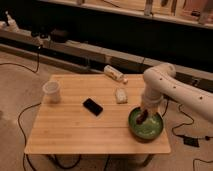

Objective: Place the pepper in the ceramic bowl

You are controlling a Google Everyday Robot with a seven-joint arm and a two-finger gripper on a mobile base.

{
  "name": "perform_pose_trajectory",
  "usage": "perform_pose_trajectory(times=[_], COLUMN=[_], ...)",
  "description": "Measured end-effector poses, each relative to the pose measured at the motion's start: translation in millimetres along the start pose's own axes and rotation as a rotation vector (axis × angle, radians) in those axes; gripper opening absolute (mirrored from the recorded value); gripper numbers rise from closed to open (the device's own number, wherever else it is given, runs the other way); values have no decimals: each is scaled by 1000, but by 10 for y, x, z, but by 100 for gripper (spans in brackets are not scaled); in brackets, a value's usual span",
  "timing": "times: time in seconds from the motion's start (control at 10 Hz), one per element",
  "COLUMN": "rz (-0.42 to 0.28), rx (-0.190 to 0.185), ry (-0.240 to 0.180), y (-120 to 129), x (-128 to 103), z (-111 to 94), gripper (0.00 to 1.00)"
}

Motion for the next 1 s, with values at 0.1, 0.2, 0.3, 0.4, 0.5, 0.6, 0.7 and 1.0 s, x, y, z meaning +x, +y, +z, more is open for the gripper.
perform_pose_trajectory(times=[0.1, 0.2, 0.3, 0.4, 0.5, 0.6, 0.7, 1.0], rz=[45, 65, 68, 63, 47, 40, 38, 37], rx=[4, 22, 40, 59, 74, 78, 78, 79], ry=[-8, -20, -35, -50, -61, -63, -64, -64], y=[88, 85, 33, -54, -143, -167, -169, -173], x=[108, 145, 121, 64, 3, -14, -16, -21], z=[63, 115, 166, 211, 240, 249, 251, 249], gripper=[39, 49, 59, 69, 78, 80, 80, 80])
